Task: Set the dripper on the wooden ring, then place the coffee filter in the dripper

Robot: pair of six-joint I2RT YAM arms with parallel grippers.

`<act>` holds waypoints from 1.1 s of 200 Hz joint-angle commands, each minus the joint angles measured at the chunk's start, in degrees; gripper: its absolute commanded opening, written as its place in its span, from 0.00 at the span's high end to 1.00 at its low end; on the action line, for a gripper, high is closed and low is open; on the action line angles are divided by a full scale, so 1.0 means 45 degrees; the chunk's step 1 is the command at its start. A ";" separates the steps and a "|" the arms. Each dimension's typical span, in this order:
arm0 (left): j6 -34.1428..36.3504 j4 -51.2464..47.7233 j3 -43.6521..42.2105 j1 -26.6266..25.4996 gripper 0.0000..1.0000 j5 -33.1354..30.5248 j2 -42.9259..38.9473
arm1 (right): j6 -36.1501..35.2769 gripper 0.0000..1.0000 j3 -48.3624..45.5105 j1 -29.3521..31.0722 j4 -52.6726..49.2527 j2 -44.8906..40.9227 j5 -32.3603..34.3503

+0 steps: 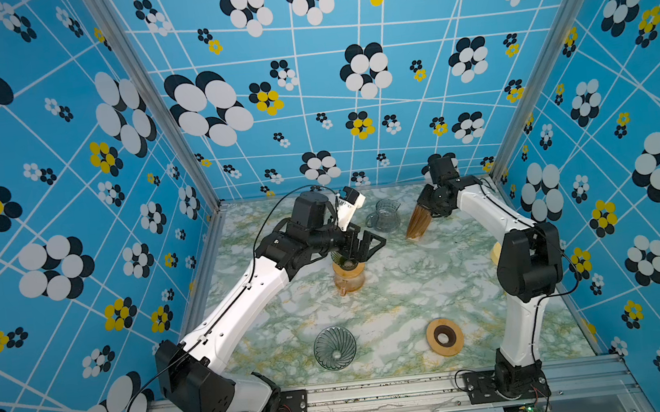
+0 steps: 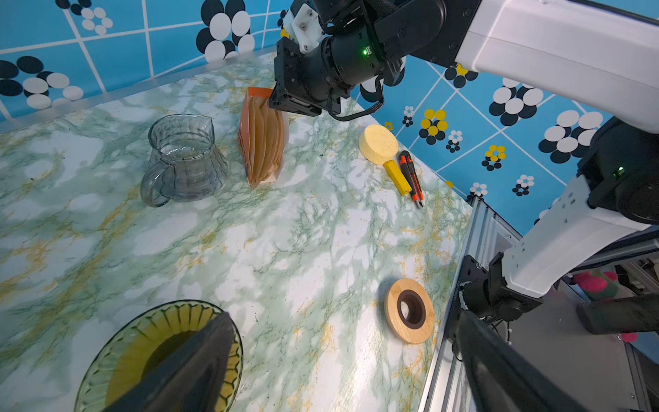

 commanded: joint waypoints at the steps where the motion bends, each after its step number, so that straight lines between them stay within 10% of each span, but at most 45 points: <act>1: 0.0302 -0.0099 0.0087 -0.0087 0.01 -0.0026 -0.0413 | 0.0157 0.85 0.0451 -0.0132 -0.0188 0.0456 0.0212; 220: 0.0283 -0.0116 0.0145 -0.0089 0.01 0.0195 -0.0342 | 0.0155 0.85 0.0990 -0.0171 -0.0185 0.1163 -0.0198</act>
